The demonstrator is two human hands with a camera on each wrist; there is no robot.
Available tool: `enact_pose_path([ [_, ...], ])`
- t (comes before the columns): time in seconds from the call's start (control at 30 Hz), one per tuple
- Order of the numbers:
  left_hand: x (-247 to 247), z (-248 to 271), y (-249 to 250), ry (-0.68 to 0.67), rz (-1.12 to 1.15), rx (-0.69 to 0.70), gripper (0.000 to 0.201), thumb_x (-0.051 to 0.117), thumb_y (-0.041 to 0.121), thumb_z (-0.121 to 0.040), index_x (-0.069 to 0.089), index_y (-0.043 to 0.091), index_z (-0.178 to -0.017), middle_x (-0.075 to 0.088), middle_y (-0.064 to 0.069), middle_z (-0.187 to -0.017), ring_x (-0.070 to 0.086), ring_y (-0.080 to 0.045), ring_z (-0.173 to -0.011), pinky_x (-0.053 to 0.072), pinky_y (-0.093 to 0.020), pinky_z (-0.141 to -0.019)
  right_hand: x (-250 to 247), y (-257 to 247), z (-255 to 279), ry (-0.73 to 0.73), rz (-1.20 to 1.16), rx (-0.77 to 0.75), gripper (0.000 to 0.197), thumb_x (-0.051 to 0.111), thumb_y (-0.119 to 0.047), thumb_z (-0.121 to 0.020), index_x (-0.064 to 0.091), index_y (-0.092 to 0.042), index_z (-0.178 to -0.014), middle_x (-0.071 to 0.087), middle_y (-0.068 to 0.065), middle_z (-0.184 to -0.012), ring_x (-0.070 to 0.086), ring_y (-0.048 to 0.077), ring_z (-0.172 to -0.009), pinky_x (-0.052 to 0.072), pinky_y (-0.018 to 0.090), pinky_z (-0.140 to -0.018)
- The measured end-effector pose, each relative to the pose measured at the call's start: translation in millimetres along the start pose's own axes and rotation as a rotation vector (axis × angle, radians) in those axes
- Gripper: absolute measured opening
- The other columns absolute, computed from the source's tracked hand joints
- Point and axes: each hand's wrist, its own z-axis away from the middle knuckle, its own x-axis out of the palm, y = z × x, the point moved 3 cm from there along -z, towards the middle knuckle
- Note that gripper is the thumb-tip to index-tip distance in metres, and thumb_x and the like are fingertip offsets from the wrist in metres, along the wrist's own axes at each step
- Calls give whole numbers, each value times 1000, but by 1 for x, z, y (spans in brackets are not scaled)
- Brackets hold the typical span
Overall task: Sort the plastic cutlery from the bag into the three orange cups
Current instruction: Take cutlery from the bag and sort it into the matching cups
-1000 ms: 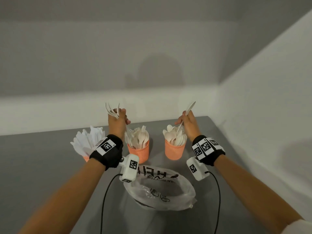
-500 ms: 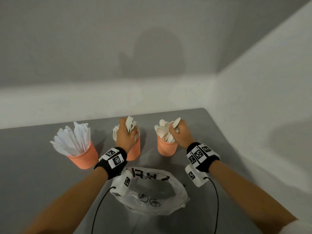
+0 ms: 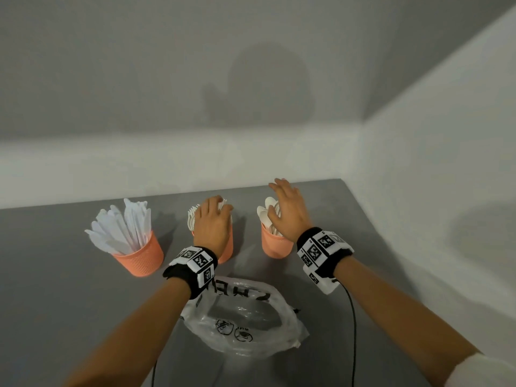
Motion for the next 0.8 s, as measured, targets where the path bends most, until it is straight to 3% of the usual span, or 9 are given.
enact_pose_path([
  [0.03,0,-2,0,9,-59,-14,20,69,2,-70,68,3,-91,63,-22,-108,61,-41,-100,48,-51,-87,1,-2,-2,-37,45,-1,56,39,-23,-90,35,-1,-141,28,17,-152,21,29,-144,14,42,-116],
  [0.1,1,-4,-2,-22,-81,-85,24,55,14,-87,63,1,-107,56,-23,-127,49,-40,-123,26,-58,-107,6,0,-1,-127,154,16,56,34,-27,-98,22,-3,-146,14,12,-157,9,24,-147,2,41,-118],
  [0.23,4,3,-4,-277,-123,-278,61,20,42,-98,28,-1,-142,27,-18,-151,19,-30,-143,2,-56,-115,20,13,13,-247,329,33,59,29,-35,-100,17,-3,-147,14,13,-157,8,23,-147,-2,40,-118],
  [0.33,2,-3,2,-365,-138,-335,82,21,60,-93,12,-2,-146,11,-19,-156,7,-29,-146,0,-54,-115,17,16,14,-265,340,27,61,24,-41,-99,19,-4,-147,17,13,-157,10,23,-146,-3,40,-118],
  [0.4,-1,-4,4,-345,-115,-355,84,26,59,-92,7,-1,-147,5,-19,-156,4,-31,-146,2,-53,-115,13,17,13,-257,343,44,60,23,-42,-98,21,-7,-147,14,13,-157,8,23,-147,-3,42,-117],
  [0.5,-1,1,4,-296,-95,-319,76,32,54,-93,9,6,-148,11,-20,-155,10,-33,-145,6,-53,-115,15,19,17,-257,298,67,58,26,-43,-98,20,-15,-148,9,14,-158,5,25,-147,0,43,-117],
  [0.6,-1,3,4,-339,-85,-319,73,31,54,-93,13,9,-147,18,-21,-153,15,-35,-143,7,-52,-115,19,17,16,-288,304,73,58,23,-46,-98,16,-21,-149,11,16,-157,8,26,-147,3,42,-118],
  [0.8,-2,0,7,-383,-28,-390,81,26,64,-89,9,12,-149,11,-21,-155,8,-35,-144,2,-50,-116,20,16,15,-364,327,107,62,31,-54,-95,14,-27,-149,7,20,-157,10,32,-145,9,47,-117],
])
